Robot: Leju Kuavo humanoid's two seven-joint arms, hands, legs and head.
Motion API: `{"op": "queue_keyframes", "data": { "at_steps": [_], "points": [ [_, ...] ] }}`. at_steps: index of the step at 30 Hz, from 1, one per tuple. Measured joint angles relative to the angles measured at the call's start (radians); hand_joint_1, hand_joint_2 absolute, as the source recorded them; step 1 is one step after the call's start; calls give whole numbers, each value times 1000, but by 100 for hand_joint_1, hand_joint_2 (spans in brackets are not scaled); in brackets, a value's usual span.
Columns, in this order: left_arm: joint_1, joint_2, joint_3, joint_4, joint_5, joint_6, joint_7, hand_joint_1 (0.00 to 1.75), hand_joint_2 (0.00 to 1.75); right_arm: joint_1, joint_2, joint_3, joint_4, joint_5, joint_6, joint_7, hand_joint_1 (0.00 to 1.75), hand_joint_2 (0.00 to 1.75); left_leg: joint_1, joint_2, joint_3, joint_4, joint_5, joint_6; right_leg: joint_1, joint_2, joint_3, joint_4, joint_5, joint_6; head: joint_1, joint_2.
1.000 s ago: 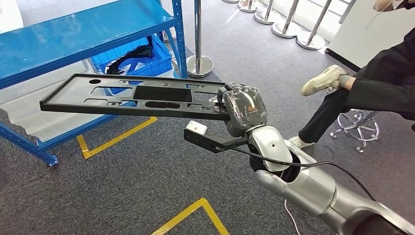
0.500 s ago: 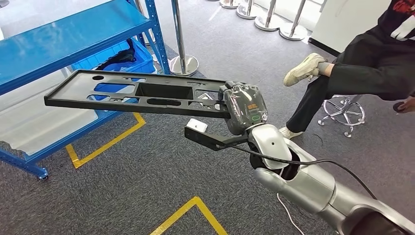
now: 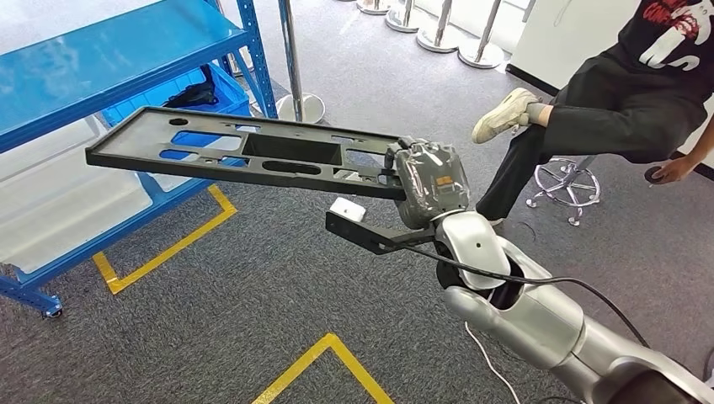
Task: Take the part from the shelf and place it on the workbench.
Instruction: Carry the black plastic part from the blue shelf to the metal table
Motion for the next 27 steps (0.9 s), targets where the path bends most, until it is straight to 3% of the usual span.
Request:
{"op": "queue_keyframes", "data": {
  "at_steps": [1, 2, 4, 6, 8, 10, 11, 14, 15, 16, 18, 20, 22, 24, 25, 27],
  "points": [
    [0, 0, 0, 0, 0, 0, 0, 0, 175, -1, 0, 0, 1, 0, 1, 0, 175, 175, 0, 4, 0, 1, -1, -1, -1, -2, 8, -12, 17, 1, 4, 0],
    [0, 0, 0, 0, 0, 0, 0, 0, 175, -2, 0, 0, 1, -2, 2, 0, 175, 175, 0, 8, 1, 3, -2, -2, -2, -6, 35, -62, 49, 1, 9, 0],
    [-1, 1, 0, 0, 1, 1, 0, 0, 175, -8, 0, 0, 2, -5, 3, 0, 175, 175, -3, 14, 1, 7, -6, -8, 2, -32, 102, -201, 103, -3, 16, 0],
    [0, 2, 0, 0, 1, 1, 0, 0, 175, -14, 0, -1, 2, -9, 3, 0, 175, 175, -7, 19, -3, 11, -7, -17, 8, -48, 130, -268, 115, -14, 18, 0],
    [0, 3, 0, 0, 2, 1, 0, 0, 175, -17, 1, -1, 3, -11, 3, 0, 175, 175, -9, 25, -5, 12, -8, -24, 9, -40, 128, -271, 114, -26, 13, 0],
    [-1, 5, 0, 0, 2, 1, 0, 0, 175, -20, 1, -2, 3, -12, 3, 1, 175, 175, -8, 22, -8, 33, -27, -35, 6, -32, 128, -276, 117, -37, 7, 0],
    [-2, 6, 0, 0, 2, 1, 0, 0, 175, -21, 1, -2, 3, -12, 3, 1, 175, 175, -7, 16, -19, 67, -50, -40, 4, -27, 129, -278, 119, -43, 3, 0],
    [-7, 6, 0, 0, 2, 0, -4, 0, 175, -22, 3, -2, 4, -15, 3, 0, 175, 175, -7, 3, -94, 254, -142, -47, 7, -12, 128, -278, 121, -50, -17, 0],
    [-9, 6, 0, 0, 2, -1, -6, 0, 175, -22, 3, -2, 5, -16, 3, 0, 175, 175, -7, 3, -108, 295, -151, -46, 8, -5, 128, -278, 122, -51, -22, 0],
    [-9, 6, 0, 0, 2, -2, -8, 0, 175, -22, 3, -2, 5, -17, 2, 0, 175, 175, -7, 3, -107, 297, -140, -44, 10, 2, 129, -278, 122, -51, -26, 0],
    [-6, 6, 0, 0, 3, -3, -8, 0, 175, -23, 4, -2, 6, -18, 2, 0, 175, 175, -7, -7, -58, 192, -72, -35, 11, 17, 130, -277, 123, -51, -33, 0],
    [-2, 6, 0, 0, 5, -3, -9, 0, 175, -24, 4, -2, 7, -20, 1, 0, 175, 175, -7, -35, -9, 69, -18, -26, 12, 30, 126, -276, 127, -47, -38, 0],
    [0, 6, 0, 0, 7, -4, -12, 0, 175, -26, 5, -2, 8, -27, -2, 0, 175, 175, -8, -48, 2, 22, -12, -20, 9, 38, 115, -274, 135, -37, -40, 0],
    [1, 6, 0, 0, 9, -5, -14, 0, 175, -27, 5, -2, 9, -34, -8, 0, 175, 175, -6, -38, 3, 6, -8, -13, 6, 43, 108, -275, 140, -26, -42, 0],
    [1, 6, 0, 0, 9, -5, -14, 0, 175, -28, 5, -2, 10, -37, -11, 0, 175, 175, -4, -33, 5, -2, -3, -9, 8, 37, 104, -267, 133, -21, -39, 0],
    [1, 5, 0, -1, 9, -4, -14, 0, 175, -32, 5, -2, 11, -42, -21, 0, 175, 175, 2, -21, 6, -15, 7, -3, 8, 18, 72, -195, 86, -12, -29, 0]
  ]
}}
